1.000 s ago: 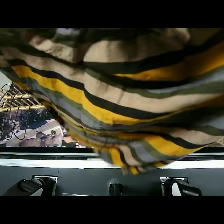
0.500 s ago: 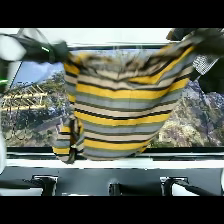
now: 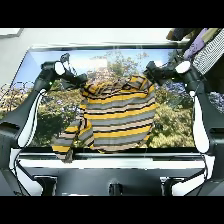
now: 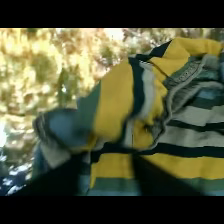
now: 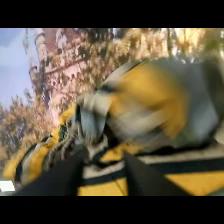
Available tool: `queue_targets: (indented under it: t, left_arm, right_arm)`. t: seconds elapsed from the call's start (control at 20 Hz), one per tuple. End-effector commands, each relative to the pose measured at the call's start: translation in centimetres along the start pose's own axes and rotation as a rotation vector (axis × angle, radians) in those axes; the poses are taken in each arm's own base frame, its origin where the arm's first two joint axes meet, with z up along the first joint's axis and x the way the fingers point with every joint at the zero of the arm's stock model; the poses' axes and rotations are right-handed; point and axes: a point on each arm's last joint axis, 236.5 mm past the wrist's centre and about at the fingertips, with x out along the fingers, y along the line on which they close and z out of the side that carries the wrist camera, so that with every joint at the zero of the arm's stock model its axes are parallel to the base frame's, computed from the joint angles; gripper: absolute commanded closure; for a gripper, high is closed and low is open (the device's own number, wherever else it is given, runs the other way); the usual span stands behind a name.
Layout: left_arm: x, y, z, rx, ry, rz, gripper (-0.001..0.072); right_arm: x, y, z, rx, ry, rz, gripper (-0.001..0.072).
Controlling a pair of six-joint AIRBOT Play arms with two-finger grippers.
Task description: Fold the clothes and pants, and hang the long-sleeved shirts on hangers.
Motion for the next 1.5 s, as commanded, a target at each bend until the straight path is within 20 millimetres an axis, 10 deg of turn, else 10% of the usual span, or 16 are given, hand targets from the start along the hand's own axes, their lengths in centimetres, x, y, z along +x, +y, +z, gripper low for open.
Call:
queue_targets:
  t: [0.0,0.2,0.35,0.55,0.75,1.0,1.45]
  left_arm:
    - [-3.9,1.9,-0.4,0.018,0.058,-0.012,0.0023]
    - [-11.1,4.8,-2.2,0.023,0.08,-0.002,0.0023]
    - [-12.3,5.4,-7.8,-0.006,0.123,-0.016,0.0024]
    - [-11.2,3.4,-17.8,-0.12,0.195,-0.169,0.0024]
    - [-10.3,2.4,-25.8,-0.2,0.3,-0.234,0.0023]
    - [-9.3,1.8,-30.0,-0.183,0.396,-0.215,0.0023]
    - [-9.2,1.3,-30.5,-0.191,0.417,-0.22,0.0022]
  right_arm:
    - [-5.9,-2.1,-0.4,-0.116,0.086,-0.062,0.0325]
    - [-18.0,-8.7,-2.4,-0.221,0.16,-0.349,0.0323]
    - [-21.4,-11.8,-9.3,-0.084,0.184,-0.392,0.0264]
    - [-19.0,-14.4,-23.4,0.151,0.341,-0.286,0.0203]
    - [-16.0,-16.9,-30.8,0.345,0.388,-0.215,0.023]
    - [-13.2,-18.7,-30.5,0.447,0.291,-0.186,0.0232]
    - [-8.0,-18.5,-30.4,0.526,0.314,-0.08,0.0293]
